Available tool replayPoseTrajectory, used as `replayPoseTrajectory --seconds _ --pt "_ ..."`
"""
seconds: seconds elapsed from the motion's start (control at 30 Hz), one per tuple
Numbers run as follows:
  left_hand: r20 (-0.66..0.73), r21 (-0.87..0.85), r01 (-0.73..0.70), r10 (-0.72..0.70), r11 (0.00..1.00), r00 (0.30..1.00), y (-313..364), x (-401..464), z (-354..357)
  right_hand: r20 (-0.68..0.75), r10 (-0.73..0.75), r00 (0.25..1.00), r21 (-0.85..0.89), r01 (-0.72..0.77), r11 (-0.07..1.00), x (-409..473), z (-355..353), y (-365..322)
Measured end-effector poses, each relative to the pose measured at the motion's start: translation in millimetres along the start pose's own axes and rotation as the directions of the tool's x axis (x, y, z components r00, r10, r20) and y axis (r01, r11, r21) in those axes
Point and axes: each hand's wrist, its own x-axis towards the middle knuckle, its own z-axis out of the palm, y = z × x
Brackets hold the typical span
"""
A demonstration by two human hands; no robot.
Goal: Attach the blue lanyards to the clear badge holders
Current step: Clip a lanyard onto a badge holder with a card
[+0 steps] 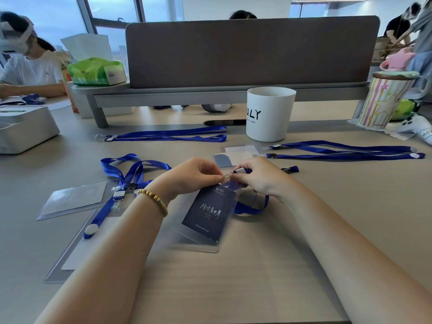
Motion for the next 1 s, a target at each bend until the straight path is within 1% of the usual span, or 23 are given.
replayPoseTrajectory --seconds 0.17,0.33,0.43,0.53,0.7,0.8,0.9,1.0 --pt "-0.035 0.009 -0.005 0.005 1.0 0.999 1 0 -1 0.006 -0.027 1.0 0.035 0.027 0.999 -2 0 -1" --pt "-0.036 0.068 -0.016 0.018 0.998 0.999 2 2 3 -0.005 -0.03 1.0 0.03 0.03 0.999 1 4 3" --pt "-0.021 0.125 -0.028 0.03 0.992 0.999 2 2 5 0.013 -0.02 1.0 0.046 0.019 0.999 4 7 5" --pt "-0.033 0.162 -0.04 0.046 0.986 0.998 2 3 7 0.011 -0.035 0.999 0.022 0.035 0.999 6 9 7" --pt "-0.056 0.166 -0.039 0.049 0.985 0.997 3 5 11 0.043 -0.043 0.998 0.03 0.042 0.999 7 9 8" --pt "-0.076 0.135 -0.046 0.057 0.99 0.996 5 4 12 0.048 -0.056 0.997 0.018 0.056 0.998 7 8 9" --pt "-0.068 0.132 -0.046 0.055 0.99 0.996 5 4 12 0.063 -0.067 0.996 0.05 0.064 0.997 6 7 8" --pt "-0.066 0.125 -0.036 0.044 0.992 0.997 6 6 16 0.082 -0.059 0.995 0.029 0.056 0.998 4 6 7"
